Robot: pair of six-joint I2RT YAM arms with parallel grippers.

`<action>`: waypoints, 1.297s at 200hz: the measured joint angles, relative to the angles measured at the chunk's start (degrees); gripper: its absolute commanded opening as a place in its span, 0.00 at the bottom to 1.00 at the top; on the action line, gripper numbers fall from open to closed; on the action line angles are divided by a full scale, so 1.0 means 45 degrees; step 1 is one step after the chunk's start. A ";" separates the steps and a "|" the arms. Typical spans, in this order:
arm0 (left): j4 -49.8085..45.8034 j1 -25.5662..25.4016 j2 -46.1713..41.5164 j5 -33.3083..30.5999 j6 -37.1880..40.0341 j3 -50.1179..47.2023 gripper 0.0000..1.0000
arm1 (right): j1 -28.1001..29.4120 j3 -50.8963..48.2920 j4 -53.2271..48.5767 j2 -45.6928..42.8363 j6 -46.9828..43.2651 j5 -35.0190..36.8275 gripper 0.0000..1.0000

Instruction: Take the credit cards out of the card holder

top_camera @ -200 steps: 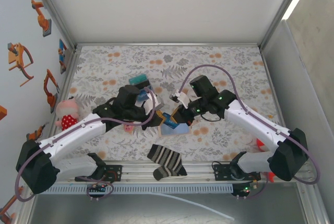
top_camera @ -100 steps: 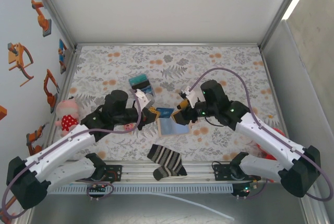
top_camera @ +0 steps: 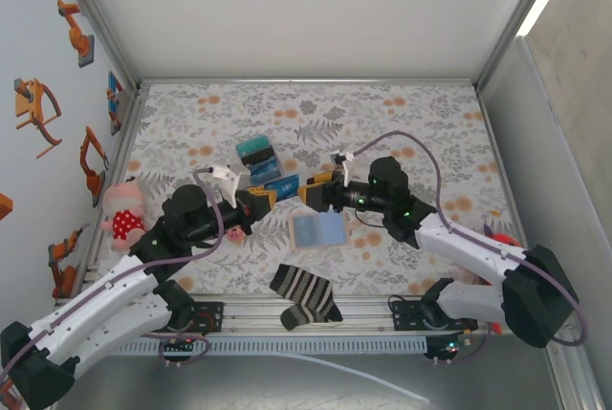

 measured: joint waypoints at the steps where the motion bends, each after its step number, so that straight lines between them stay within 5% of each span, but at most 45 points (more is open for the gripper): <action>1: 0.0015 0.0000 0.0005 0.0005 -0.0019 0.0000 0.00 | 0.0000 0.0000 0.0063 0.0034 0.0029 -0.0029 0.58; 31: 0.0874 0.0000 0.0024 0.0253 -0.0777 -0.0214 0.00 | 0.0015 0.0068 0.1671 0.1064 0.0933 -0.0777 0.40; 47: 0.1156 0.0034 0.0049 0.0233 -0.1025 -0.0359 0.00 | 0.0044 0.0136 0.2229 0.1253 0.1141 -0.1161 0.13; 74: 0.1302 0.0209 0.0000 -0.0262 -0.1273 -0.0452 0.13 | -0.0019 0.0223 0.2730 0.1243 0.1438 -0.1603 0.00; 94: 0.1384 0.0204 -0.0010 -0.0330 -0.1311 -0.0466 0.25 | 0.0034 0.0277 0.3016 0.1171 0.1569 -0.1919 0.00; 111: 0.1287 0.0151 -0.0024 -0.0340 -0.1321 -0.0466 0.49 | 0.0102 0.0277 0.3094 0.1025 0.1588 -0.2074 0.00; 128: 0.0617 0.0117 -0.0112 -0.0393 -0.0816 -0.0311 0.60 | 0.0112 0.0277 0.3094 0.0845 0.1574 -0.2118 0.00; 193: -0.3978 0.0117 -0.0330 -0.1345 0.2404 0.3249 0.64 | 0.0112 0.0874 -0.0248 -0.0102 -0.0185 -0.2113 0.00; 259: -0.6931 0.0117 0.3196 0.0034 0.4634 0.6037 0.58 | 0.0112 0.1569 -0.3381 -0.0865 -0.1923 -0.2409 0.00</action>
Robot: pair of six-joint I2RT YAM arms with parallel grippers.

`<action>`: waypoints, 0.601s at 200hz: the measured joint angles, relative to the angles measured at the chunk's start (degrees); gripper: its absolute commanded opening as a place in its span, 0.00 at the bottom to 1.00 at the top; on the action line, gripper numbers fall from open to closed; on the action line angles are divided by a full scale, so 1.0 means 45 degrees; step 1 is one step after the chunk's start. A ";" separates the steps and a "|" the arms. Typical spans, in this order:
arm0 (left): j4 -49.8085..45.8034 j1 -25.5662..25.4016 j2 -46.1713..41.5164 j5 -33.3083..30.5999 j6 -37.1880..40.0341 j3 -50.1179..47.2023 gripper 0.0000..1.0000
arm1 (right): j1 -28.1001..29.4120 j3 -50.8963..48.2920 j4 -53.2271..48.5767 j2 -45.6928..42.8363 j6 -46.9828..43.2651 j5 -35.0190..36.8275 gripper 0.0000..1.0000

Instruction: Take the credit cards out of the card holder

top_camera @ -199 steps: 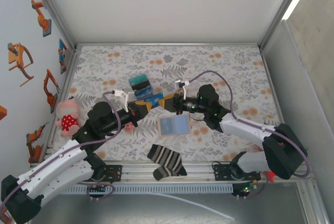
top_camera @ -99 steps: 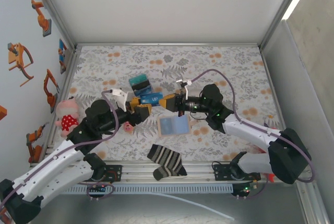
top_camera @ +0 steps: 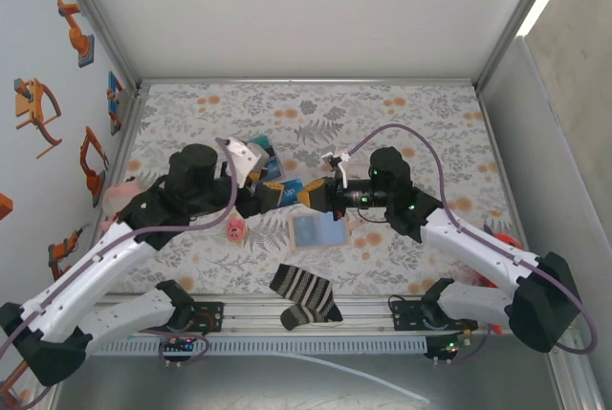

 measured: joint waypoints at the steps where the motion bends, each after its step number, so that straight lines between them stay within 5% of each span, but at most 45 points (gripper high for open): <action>1: -0.0039 0.0000 0.0068 0.0053 0.0029 0.0024 0.57 | 0.0000 0.0010 -0.0053 -0.0010 -0.0029 -0.0005 0.00; 120: -0.1166 0.0597 0.2263 0.3730 0.0869 0.0996 0.22 | 0.0000 0.0185 -0.1982 -0.0141 -0.0947 -0.0267 0.00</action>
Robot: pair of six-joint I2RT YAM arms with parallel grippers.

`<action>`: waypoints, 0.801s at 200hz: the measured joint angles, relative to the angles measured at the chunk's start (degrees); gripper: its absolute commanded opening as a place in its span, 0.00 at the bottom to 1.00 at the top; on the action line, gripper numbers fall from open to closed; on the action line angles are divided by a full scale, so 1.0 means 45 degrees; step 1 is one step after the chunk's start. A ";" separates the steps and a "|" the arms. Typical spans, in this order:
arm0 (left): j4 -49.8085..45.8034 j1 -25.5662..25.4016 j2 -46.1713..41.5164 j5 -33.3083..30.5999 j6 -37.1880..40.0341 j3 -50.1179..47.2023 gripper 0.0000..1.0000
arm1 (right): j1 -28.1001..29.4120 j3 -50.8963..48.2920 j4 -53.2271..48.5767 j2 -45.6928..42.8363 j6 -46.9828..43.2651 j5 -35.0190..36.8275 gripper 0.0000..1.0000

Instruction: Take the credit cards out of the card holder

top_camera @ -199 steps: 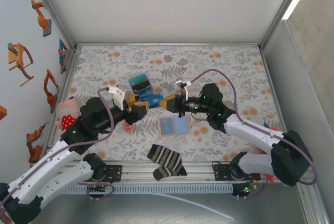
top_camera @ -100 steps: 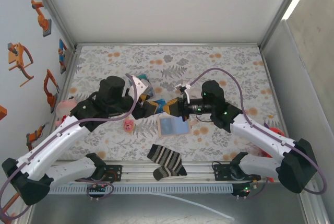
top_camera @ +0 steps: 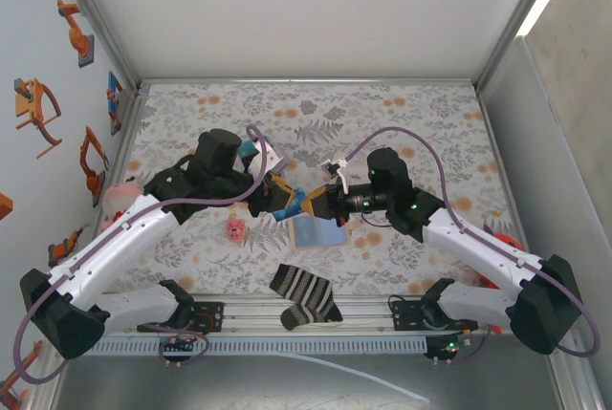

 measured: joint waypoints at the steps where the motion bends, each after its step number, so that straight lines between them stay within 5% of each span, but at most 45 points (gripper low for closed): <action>1: -0.0005 0.0000 0.0000 0.0005 0.0010 0.0000 0.22 | 0.0000 0.0000 0.0000 0.0000 0.0000 0.0005 0.00; 19: -0.0083 0.0097 0.0000 0.0214 0.0097 0.0000 0.18 | 0.0000 0.0000 -0.0019 0.0000 -0.0034 0.0000 0.00; 43: -0.0170 0.0228 0.0000 0.0656 0.0311 0.0000 0.00 | -0.0005 0.0005 -0.0097 0.0000 -0.0039 0.0068 0.00; 64: -0.0243 0.0350 0.0015 0.1035 0.0427 0.0000 0.00 | 0.0000 0.0005 -0.0151 0.0000 -0.0078 0.0092 0.00; 102: -0.0253 0.0466 0.0170 0.1239 0.0578 0.0000 0.00 | 0.0000 0.0024 -0.0219 -0.0010 -0.0223 0.0393 0.46; 160: 0.0568 0.1375 0.0423 -0.0865 0.1661 -0.0335 0.00 | 0.0034 0.0121 -0.1107 -0.0136 -0.0432 0.2118 0.49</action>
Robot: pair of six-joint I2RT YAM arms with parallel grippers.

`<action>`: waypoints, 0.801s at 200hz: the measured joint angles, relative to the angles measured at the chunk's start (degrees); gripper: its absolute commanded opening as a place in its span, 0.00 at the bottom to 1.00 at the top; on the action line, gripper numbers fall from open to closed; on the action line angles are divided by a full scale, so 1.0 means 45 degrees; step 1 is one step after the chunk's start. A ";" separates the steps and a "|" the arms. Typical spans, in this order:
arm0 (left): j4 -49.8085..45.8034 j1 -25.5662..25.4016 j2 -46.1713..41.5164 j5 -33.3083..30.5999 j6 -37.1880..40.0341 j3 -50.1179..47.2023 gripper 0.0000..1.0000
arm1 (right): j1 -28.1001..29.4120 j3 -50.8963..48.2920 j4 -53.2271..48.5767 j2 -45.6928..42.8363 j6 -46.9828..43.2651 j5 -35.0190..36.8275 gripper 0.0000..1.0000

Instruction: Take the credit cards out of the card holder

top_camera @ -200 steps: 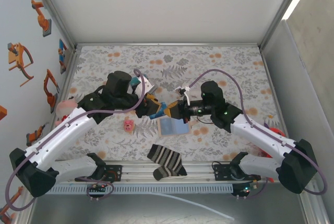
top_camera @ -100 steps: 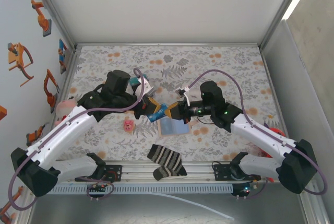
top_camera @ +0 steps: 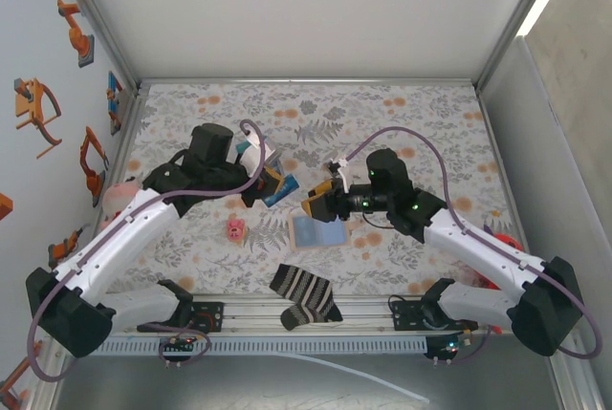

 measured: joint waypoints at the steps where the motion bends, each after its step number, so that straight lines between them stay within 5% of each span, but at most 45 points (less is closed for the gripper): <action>1: 0.0024 0.0010 0.0005 -0.0034 0.0019 -0.0010 0.00 | 0.0000 0.0010 -0.0034 0.0000 0.0000 0.0044 0.49; 73: 0.1574 0.1273 0.2463 -0.2123 0.3118 -0.0170 0.00 | 0.0000 0.0981 -0.2511 0.1098 -0.0010 0.4206 0.48; 160: 0.2409 0.2803 0.5241 -0.1773 0.5892 0.0937 0.00 | 0.0005 0.0714 -0.2788 0.1273 0.0918 0.5887 0.49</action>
